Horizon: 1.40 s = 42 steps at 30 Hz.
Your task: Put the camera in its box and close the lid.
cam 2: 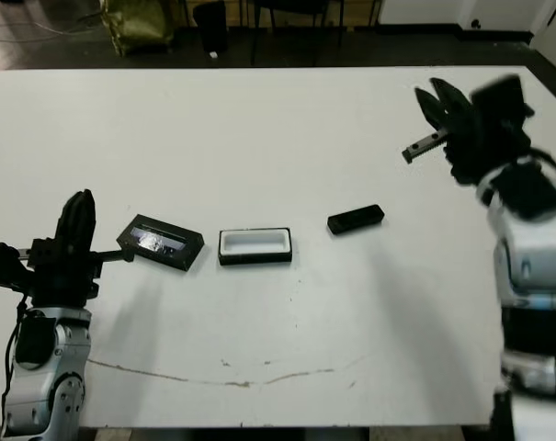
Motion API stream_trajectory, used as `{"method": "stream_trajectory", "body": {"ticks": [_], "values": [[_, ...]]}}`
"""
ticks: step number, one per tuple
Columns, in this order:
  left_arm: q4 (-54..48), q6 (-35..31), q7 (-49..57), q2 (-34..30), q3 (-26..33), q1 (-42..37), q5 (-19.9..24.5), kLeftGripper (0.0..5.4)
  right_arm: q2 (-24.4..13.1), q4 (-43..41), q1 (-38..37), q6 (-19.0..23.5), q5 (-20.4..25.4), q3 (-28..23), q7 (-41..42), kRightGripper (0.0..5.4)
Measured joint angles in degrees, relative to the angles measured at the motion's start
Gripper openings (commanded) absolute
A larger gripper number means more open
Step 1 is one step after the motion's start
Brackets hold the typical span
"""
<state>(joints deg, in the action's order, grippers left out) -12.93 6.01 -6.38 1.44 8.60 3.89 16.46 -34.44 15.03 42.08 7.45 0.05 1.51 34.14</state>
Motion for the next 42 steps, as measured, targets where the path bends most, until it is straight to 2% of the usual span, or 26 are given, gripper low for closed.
{"method": "stream_trajectory", "body": {"ticks": [3,7,10,13,18,27,42], "values": [[0.0,0.0,0.0,0.0,0.0,0.0,-0.2,0.02,-0.8,12.6,8.0,-5.7,-4.4,5.0,5.5,0.00],[-0.1,0.0,0.1,0.0,0.1,0.0,-0.2,0.02,-0.1,29.5,16.5,-12.6,-10.1,10.8,10.0,0.00],[-0.1,0.0,0.0,0.0,0.1,0.0,-0.1,0.02,2.2,41.0,21.3,-15.6,-13.9,14.2,12.4,0.00],[-0.1,0.0,-0.2,-0.1,0.2,0.1,-0.1,0.02,4.1,47.2,23.3,-16.5,-15.5,15.3,13.5,0.00],[-0.1,0.0,-0.6,-0.6,0.3,0.0,-0.1,0.02,5.2,50.8,23.8,-18.7,-16.4,16.1,16.4,0.00],[0.0,0.0,-0.8,-0.6,0.2,0.0,-0.1,0.02,5.3,50.2,22.3,-23.4,-18.0,17.7,19.8,0.00],[1.2,1.8,-1.4,-0.6,-0.5,0.2,-0.5,0.02,6.1,50.8,20.8,-19.6,-18.1,17.8,22.3,0.00]]}}
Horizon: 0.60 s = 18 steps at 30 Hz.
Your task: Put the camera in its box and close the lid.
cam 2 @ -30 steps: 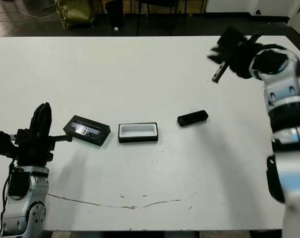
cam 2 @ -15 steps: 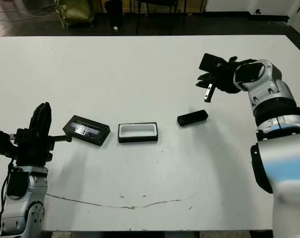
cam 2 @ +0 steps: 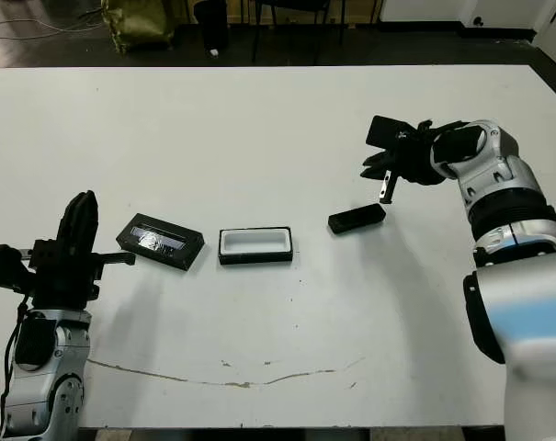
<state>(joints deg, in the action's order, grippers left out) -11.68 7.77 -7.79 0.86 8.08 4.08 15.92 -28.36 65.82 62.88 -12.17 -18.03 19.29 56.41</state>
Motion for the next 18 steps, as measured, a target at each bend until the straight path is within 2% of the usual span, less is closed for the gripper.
{"method": "stream_trajectory", "body": {"ticks": [10,18], "values": [[0.3,0.6,-0.2,0.0,-0.2,0.3,-0.6,0.02,1.6,0.1,-0.7,0.9,-3.3,1.7,-1.8,0.00],[0.3,0.6,-0.2,0.0,-0.2,0.3,0.0,0.02,2.1,0.6,-1.6,0.9,-4.1,2.2,-2.5,0.00]]}}
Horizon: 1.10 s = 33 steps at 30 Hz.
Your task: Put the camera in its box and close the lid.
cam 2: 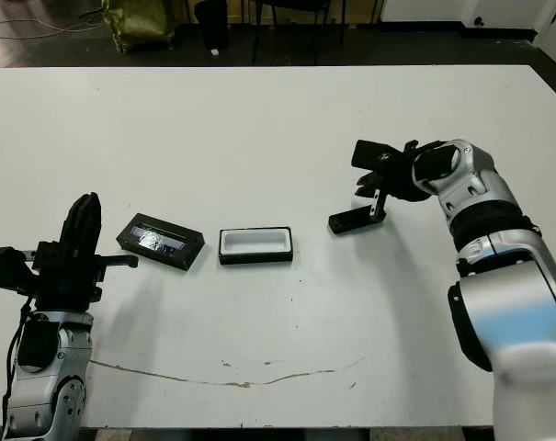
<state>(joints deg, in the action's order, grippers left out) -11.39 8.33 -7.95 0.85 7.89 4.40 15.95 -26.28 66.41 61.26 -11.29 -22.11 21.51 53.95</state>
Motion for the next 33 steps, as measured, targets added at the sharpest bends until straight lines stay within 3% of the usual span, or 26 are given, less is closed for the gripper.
{"method": "stream_trajectory", "body": {"ticks": [16,20,33], "values": [[0.4,0.1,-0.4,0.0,0.0,0.0,0.3,0.02,-0.3,1.3,-0.7,-1.0,-2.9,1.4,-1.9,0.00],[0.4,0.1,-0.4,0.1,0.0,0.0,0.5,0.02,-1.3,1.4,-1.2,-2.7,-3.1,1.4,-1.9,0.00],[0.4,0.3,-0.1,0.1,0.0,0.0,0.3,0.02,-3.8,-0.3,-2.2,-2.1,-2.8,0.9,1.2,0.00]]}}
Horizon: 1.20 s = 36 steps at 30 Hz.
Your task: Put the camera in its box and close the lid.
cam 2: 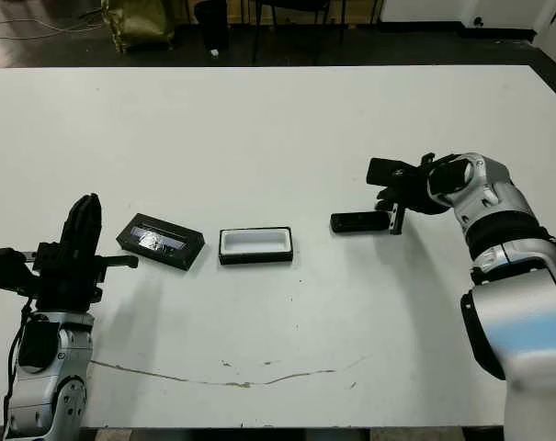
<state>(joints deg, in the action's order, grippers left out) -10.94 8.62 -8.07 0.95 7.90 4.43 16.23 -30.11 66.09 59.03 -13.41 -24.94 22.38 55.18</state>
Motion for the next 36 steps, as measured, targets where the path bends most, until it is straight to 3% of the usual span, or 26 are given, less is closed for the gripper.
{"method": "stream_trajectory", "body": {"ticks": [25,36], "values": [[0.0,0.1,0.2,0.0,0.0,0.0,-0.1,0.02,-2.0,-10.9,-6.7,-0.5,7.3,-2.5,9.6,0.00],[-0.2,-0.5,0.8,0.0,0.0,0.0,0.0,0.02,-3.9,-19.5,-10.4,2.6,9.2,-2.7,14.0,0.00]]}}
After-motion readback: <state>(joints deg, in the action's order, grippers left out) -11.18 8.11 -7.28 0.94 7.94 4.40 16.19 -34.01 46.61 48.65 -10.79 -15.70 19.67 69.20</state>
